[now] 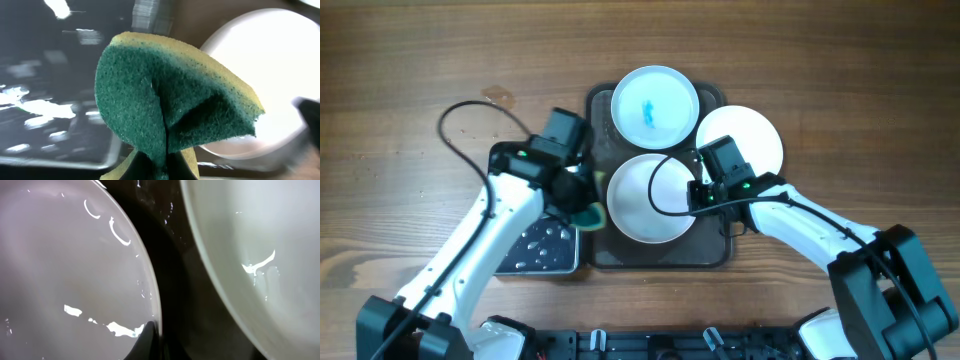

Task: Clean dirty plates on tray and stack at the side
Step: 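Return the sponge to the black tray with the left gripper, then carry the cleaned plate with the right gripper to the table's right side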

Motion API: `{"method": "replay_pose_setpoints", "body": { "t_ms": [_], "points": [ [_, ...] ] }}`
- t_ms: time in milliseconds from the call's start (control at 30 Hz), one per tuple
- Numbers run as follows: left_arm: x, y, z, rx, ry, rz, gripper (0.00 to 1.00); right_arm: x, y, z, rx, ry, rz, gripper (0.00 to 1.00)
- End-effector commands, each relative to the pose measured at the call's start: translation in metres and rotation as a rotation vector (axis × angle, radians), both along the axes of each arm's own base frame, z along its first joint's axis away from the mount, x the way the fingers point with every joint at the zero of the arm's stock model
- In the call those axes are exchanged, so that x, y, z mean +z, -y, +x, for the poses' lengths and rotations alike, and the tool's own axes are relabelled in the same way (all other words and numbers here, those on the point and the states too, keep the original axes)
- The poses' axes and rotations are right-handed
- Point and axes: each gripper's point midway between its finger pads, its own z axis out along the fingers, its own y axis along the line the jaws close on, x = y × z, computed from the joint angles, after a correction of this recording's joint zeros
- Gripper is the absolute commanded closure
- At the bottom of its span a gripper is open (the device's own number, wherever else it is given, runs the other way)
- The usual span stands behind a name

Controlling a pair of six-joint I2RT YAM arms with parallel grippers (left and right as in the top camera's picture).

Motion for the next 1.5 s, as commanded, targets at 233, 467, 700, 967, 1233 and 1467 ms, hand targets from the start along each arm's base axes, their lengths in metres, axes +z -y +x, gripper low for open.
{"method": "replay_pose_setpoints", "body": {
  "t_ms": [233, 467, 700, 967, 1233, 1467],
  "points": [
    [-0.041, -0.087, 0.003, 0.24, -0.03, 0.041, 0.85, 0.036, -0.006, 0.001, 0.081, -0.109, -0.053, 0.96],
    [-0.021, -0.085, 0.012, 0.225, 0.008, -0.043, 0.31, 0.096, -0.016, 0.02, 0.133, -0.081, -0.059, 0.96],
    [0.053, -0.112, 0.021, 0.341, 0.157, -0.118, 0.19, 0.152, -0.06, 0.034, 0.23, 0.032, -0.058, 0.96],
    [0.114, -0.138, 0.004, 0.464, 0.334, -0.159, 0.11, 0.126, -0.157, 0.054, 0.366, 0.079, -0.134, 0.96],
    [0.123, -0.156, -0.005, 0.518, 0.38, -0.096, 0.0, 0.201, -0.169, 0.078, 0.208, 0.581, -0.467, 0.96],
    [0.121, -0.171, -0.009, 0.55, 0.375, -0.006, 0.0, 0.245, -0.187, 0.046, 0.163, 0.819, -0.602, 0.96]
  ]
}}
